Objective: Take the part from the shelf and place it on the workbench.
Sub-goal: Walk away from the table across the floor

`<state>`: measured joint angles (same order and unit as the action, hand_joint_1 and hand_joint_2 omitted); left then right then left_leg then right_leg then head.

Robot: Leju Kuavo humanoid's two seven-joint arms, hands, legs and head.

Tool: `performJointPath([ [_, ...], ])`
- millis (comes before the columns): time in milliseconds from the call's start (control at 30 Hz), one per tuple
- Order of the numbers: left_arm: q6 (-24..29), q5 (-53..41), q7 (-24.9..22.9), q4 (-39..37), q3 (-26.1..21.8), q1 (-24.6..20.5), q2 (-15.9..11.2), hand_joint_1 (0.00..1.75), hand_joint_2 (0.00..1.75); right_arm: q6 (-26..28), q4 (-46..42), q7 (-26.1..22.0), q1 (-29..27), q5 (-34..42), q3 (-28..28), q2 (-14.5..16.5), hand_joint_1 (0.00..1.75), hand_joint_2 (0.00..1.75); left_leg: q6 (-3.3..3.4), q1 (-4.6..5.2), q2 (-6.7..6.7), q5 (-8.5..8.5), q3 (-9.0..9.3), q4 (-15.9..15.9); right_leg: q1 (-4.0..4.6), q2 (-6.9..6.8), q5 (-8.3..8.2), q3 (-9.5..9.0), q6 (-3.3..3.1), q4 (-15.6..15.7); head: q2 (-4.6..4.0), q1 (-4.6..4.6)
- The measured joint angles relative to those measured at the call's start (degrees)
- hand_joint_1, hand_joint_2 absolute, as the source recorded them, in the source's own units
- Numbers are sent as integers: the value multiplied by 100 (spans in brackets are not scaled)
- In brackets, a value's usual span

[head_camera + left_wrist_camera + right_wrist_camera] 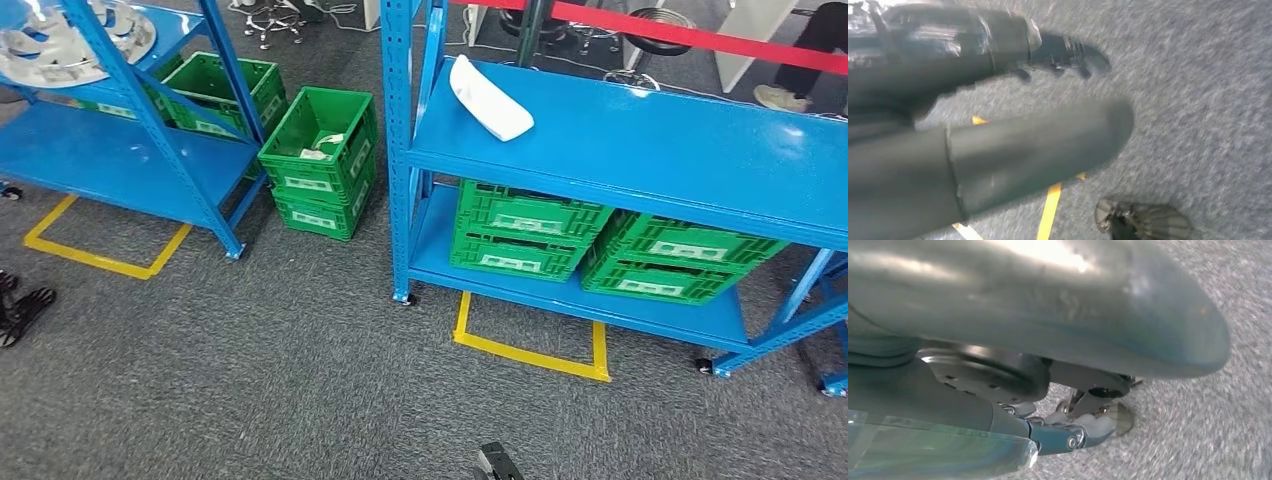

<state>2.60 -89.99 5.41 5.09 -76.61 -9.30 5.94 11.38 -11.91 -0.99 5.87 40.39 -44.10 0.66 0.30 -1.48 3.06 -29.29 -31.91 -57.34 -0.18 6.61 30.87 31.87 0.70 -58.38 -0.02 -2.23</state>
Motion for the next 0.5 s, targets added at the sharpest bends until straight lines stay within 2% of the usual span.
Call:
performJointPath([
  [67, -1, 0, 4, 4, 0, 5, -5, 0, 0, 0, -2, 1, 21, 0, -7, 1, 0, 0, 42, -1, -242, -25, 63, 41, 8, -406, 326, 303, 69, -613, 0, -92],
  [100, -1, 0, 4, 3, 0, 11, -6, 0, 0, 0, -1, 1, 32, 0, -10, 2, 0, 0, 51, 7, -366, -47, 85, 43, -6, -545, 499, 517, 102, -1018, 0, -125],
  [133, -2, 0, 3, 3, 0, 14, -8, 0, 0, 0, -1, 1, 33, 0, -11, 2, 0, 0, 50, 13, -478, -71, 104, 42, -20, -614, 599, 692, 127, -1339, 0, -136],
  [167, -2, 0, 3, 2, 0, 13, -8, 0, 0, 0, -1, 1, 26, 0, -13, -1, 0, 0, 44, 15, -574, -97, 126, 42, -33, -644, 586, 777, 143, -1476, 0, -142],
  [200, -2, 0, 3, 2, 0, 6, -6, 0, 0, 1, 0, 1, 14, 0, -14, -5, 0, 0, 31, 14, -654, -121, 155, 41, -41, -667, 453, 743, 148, -1381, 0, -153],
  [267, -2, 0, 4, 2, 1, -14, 1, 0, 0, 1, 1, 1, -9, -1, -18, -16, 0, 0, -2, 9, -772, -175, 231, 44, -37, -782, 0, 397, 122, -647, 0, -188],
  [300, -2, 0, 5, 2, 1, -24, 5, 0, 0, 1, 2, 1, -15, -1, -20, -20, 0, 0, -29, 18, -818, -202, 265, 43, -15, -873, -155, 200, 93, -259, 0, -209],
  [333, -2, 0, 7, 2, 2, -31, 9, 0, 0, 1, 4, 1, -13, -1, -22, -21, 0, 0, -56, 27, -857, -223, 289, 44, 6, -949, -233, 65, 59, 2, 0, -222],
  [367, -2, 0, 7, 2, 2, -35, 10, 0, 0, 1, 5, 1, -12, 1, -25, -21, 0, 0, -85, 35, -891, -238, 307, 49, 27, -994, -237, 1, 26, 128, 0, -225],
  [433, -2, 0, 8, 2, 2, -41, 13, 0, 0, 2, 9, 1, -23, 8, -28, -22, 0, 0, -145, 42, -967, -255, 358, 80, 44, -939, -204, -17, -37, 156, 0, -212],
  [467, -2, 0, 8, 1, 1, -46, 13, 0, 0, 3, 11, 1, -37, 14, -30, -23, 0, 0, -176, 33, -914, -285, 387, 77, 35, -894, -209, -43, -67, 188, 0, -208],
  [500, -2, 0, 9, 1, 1, -52, 13, 0, 0, 4, 13, 1, -42, 21, -31, -26, 0, 0, -202, 23, -764, -352, 379, 7, 22, -850, -218, -75, -96, 227, 0, -191],
])
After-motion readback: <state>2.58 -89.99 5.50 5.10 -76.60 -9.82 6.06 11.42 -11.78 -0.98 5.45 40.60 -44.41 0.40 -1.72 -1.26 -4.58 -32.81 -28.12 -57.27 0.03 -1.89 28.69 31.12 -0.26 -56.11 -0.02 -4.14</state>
